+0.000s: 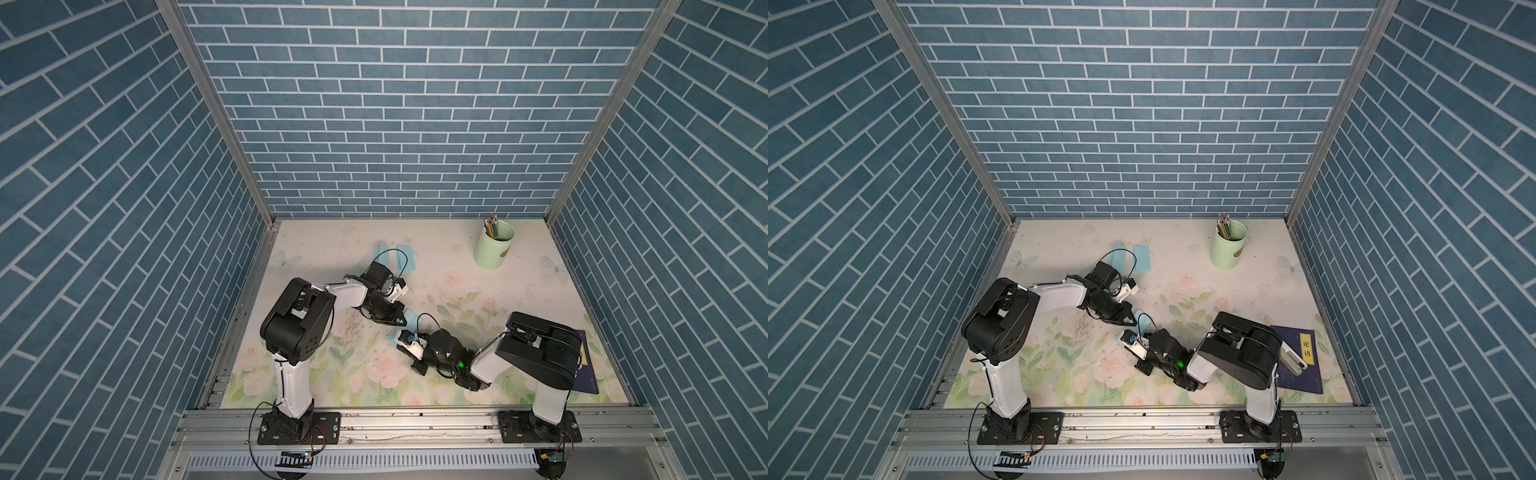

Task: Fold the square paper along the opposite sides
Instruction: Smooth out the paper at the center of the board.

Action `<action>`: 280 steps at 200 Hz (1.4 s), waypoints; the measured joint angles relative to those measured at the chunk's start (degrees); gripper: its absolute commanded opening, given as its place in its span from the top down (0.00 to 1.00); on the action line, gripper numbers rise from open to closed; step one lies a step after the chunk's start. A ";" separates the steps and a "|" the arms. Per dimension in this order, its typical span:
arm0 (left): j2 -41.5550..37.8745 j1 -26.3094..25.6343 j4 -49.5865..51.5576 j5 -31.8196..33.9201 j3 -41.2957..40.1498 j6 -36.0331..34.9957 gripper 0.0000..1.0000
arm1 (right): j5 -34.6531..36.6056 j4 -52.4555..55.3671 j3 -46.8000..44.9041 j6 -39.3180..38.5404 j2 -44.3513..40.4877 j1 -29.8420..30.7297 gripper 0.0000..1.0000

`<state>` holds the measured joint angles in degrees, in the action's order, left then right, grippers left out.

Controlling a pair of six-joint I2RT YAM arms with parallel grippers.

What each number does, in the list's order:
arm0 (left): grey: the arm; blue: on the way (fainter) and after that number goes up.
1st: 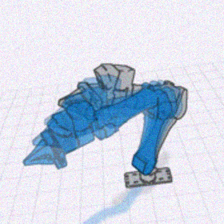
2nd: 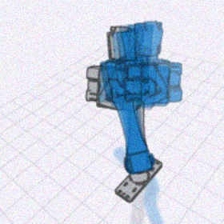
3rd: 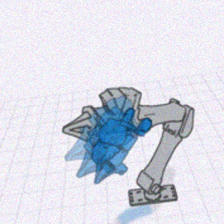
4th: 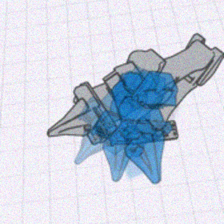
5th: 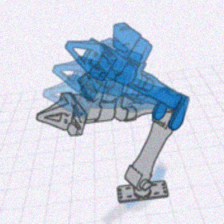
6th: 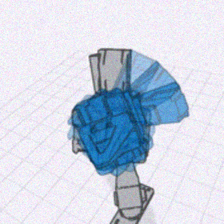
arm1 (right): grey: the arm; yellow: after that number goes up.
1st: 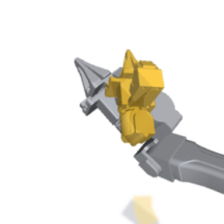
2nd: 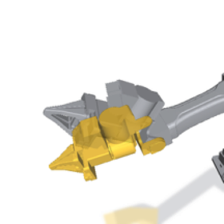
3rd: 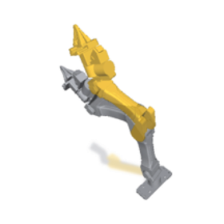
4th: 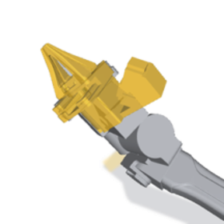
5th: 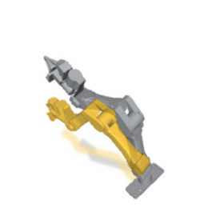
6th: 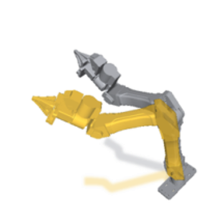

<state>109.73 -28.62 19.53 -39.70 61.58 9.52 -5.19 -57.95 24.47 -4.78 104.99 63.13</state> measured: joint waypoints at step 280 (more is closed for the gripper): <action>-9.07 -0.66 -15.02 9.92 -12.63 12.63 1.00 | 6.73 7.87 10.43 3.02 4.15 -14.47 1.00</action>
<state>100.66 -29.28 4.51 -29.78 48.95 22.15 1.54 -50.09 34.89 -1.76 109.14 48.66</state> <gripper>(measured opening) 0.049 0.043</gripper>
